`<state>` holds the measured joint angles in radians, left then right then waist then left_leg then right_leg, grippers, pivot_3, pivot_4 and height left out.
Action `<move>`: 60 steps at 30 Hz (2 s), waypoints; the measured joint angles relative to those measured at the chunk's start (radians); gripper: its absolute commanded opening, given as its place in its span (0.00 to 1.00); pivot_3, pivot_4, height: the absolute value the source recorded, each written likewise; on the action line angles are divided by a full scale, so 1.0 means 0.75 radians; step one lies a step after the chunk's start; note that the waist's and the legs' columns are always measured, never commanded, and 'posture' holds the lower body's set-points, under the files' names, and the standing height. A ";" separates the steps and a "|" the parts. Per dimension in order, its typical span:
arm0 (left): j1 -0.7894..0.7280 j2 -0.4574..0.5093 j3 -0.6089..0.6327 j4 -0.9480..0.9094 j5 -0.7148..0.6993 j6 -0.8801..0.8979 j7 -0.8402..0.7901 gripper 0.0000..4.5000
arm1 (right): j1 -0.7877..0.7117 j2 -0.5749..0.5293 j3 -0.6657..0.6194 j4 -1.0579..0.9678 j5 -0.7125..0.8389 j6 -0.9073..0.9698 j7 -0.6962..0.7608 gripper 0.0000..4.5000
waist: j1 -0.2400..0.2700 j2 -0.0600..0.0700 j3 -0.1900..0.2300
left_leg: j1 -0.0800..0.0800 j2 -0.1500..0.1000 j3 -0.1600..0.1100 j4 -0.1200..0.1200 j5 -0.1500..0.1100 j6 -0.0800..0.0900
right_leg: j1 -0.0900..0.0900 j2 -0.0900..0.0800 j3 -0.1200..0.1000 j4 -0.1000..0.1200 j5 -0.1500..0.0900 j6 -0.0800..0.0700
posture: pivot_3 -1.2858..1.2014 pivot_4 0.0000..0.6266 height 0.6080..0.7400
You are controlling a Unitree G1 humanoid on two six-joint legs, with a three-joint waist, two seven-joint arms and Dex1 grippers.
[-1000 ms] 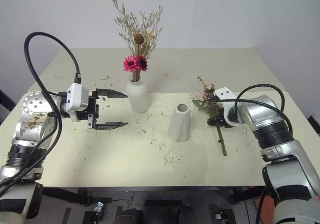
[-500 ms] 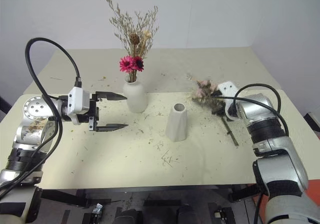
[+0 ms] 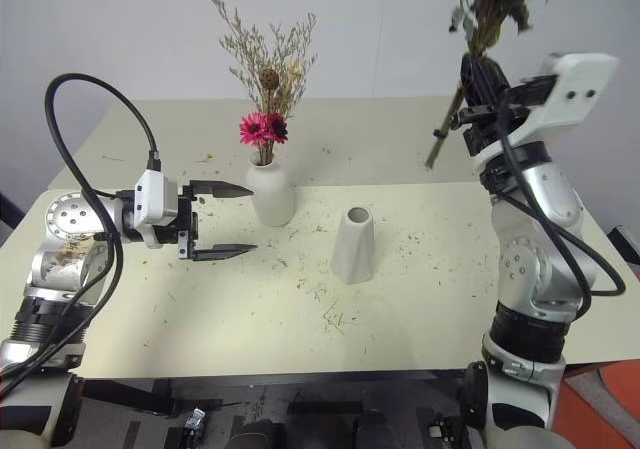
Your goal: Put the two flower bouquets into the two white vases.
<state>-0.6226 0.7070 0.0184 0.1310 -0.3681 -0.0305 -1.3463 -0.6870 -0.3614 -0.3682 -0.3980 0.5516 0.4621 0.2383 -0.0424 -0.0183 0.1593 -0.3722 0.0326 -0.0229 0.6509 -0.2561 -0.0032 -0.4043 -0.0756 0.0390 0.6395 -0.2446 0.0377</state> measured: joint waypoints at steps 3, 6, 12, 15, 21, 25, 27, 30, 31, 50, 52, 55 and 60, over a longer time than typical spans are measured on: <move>-0.003 0.002 0.004 0.000 -0.034 0.028 -0.002 1.00 | 0.051 0.017 0.025 -0.141 0.080 0.013 -0.007 0.04 | 0.001 0.000 0.000 | 0.002 0.000 -0.001 0.000 0.000 0.000 | 0.001 0.001 0.000 0.001 0.000 0.000 | 0.52 0.24 1.00; -0.003 0.014 0.004 0.000 -0.035 0.040 -0.006 1.00 | 0.116 0.052 0.094 -0.192 0.087 0.029 -0.021 0.04 | -0.003 0.000 0.000 | 0.002 0.000 0.000 0.000 0.000 0.000 | 0.001 0.001 0.001 0.001 0.000 0.000 | 0.52 0.24 1.00; 0.000 0.025 0.004 0.000 -0.039 0.043 -0.014 1.00 | 0.154 0.092 0.192 -0.187 0.079 0.030 -0.033 0.04 | -0.001 0.000 0.000 | 0.002 0.000 0.000 0.000 0.000 0.000 | 0.000 0.001 0.001 0.001 0.000 0.000 | 0.52 0.24 1.00; 0.013 0.043 0.011 -0.013 -0.040 0.046 -0.009 1.00 | 0.170 0.104 0.222 -0.169 0.073 0.022 -0.028 0.04 | -0.001 0.000 0.000 | 0.002 0.000 0.000 -0.001 0.000 0.000 | 0.000 0.001 0.001 0.000 0.000 0.000 | 0.52 0.24 1.00; 0.050 0.063 0.033 -0.052 -0.041 0.062 0.005 1.00 | 0.212 0.104 0.258 -0.155 0.054 0.009 -0.003 0.04 | -0.001 0.000 0.000 | 0.002 0.000 0.000 -0.001 0.000 0.000 | 0.000 0.001 0.001 0.000 0.000 0.000 | 0.52 0.24 1.00; 0.054 0.076 0.035 -0.062 -0.040 0.069 0.015 1.00 | 0.227 0.117 0.269 -0.157 0.054 -0.011 0.000 0.04 | -0.001 0.000 0.000 | 0.002 0.000 0.000 -0.001 0.000 0.000 | 0.000 0.001 0.001 0.000 -0.001 0.000 | 0.52 0.24 1.00; 0.054 0.078 0.035 -0.072 -0.040 0.072 0.018 1.00 | 0.231 0.129 0.274 -0.157 0.053 -0.021 -0.002 0.04 | -0.001 0.000 0.000 | 0.002 0.000 0.000 -0.001 0.000 0.000 | 0.000 0.001 0.001 0.000 -0.001 0.000 | 0.52 0.24 1.00; 0.054 0.078 0.035 -0.075 -0.041 0.073 0.024 1.00 | 0.230 0.136 0.277 -0.158 0.054 -0.023 -0.005 0.04 | -0.001 0.000 0.000 | 0.002 0.000 0.000 -0.001 0.000 0.000 | 0.000 0.001 0.001 0.000 -0.001 -0.001 | 0.52 0.24 1.00; 0.054 0.078 0.035 -0.075 -0.041 0.073 0.026 1.00 | 0.230 0.137 0.278 -0.158 0.054 -0.023 -0.005 0.04 | -0.001 0.000 0.000 | 0.002 0.000 0.000 -0.001 0.000 0.000 | 0.000 0.001 0.001 0.000 -0.001 -0.001 | 0.52 0.24 1.00; 0.054 0.073 0.035 -0.075 -0.040 0.073 0.036 1.00 | 0.213 0.134 0.309 -0.185 0.018 -0.026 -0.043 0.04 | -0.001 0.000 0.000 | 0.002 0.000 0.000 -0.001 0.000 0.000 | 0.000 0.002 0.001 0.000 -0.001 -0.001 | 0.52 0.24 1.00; 0.054 0.073 0.035 -0.075 -0.040 0.073 0.037 1.00 | 0.214 0.133 0.309 -0.190 0.023 -0.026 -0.044 0.04 | -0.001 0.000 0.000 | 0.002 0.000 0.000 -0.001 0.000 0.000 | 0.000 0.002 0.001 0.000 -0.001 -0.001 | 0.52 0.24 1.00; 0.054 0.073 0.035 -0.075 -0.039 0.073 0.039 1.00 | 0.214 0.140 0.310 -0.200 0.029 -0.026 -0.052 0.04 | -0.001 0.000 0.000 | 0.002 0.000 0.000 -0.002 0.000 0.000 | 0.000 0.002 0.001 0.000 -0.001 -0.001 | 0.52 0.24 1.00; 0.054 0.073 0.035 -0.075 -0.039 0.073 0.048 1.00 | 0.223 0.146 0.316 -0.203 0.028 -0.026 -0.058 0.04 | -0.001 0.000 0.000 | 0.002 0.000 0.000 -0.002 0.000 0.000 | 0.000 0.002 0.001 0.000 -0.001 -0.001 | 0.52 0.24 1.00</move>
<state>-0.5821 0.7618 0.0445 0.0748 -0.3972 0.0243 -1.3103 -0.5197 -0.2523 -0.1311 -0.5503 0.5723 0.4426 0.1948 -0.0428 -0.0180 0.1592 -0.3710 0.0330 -0.0232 0.6497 -0.2561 -0.0032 -0.4042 -0.0744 0.0394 0.6392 -0.2451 0.0372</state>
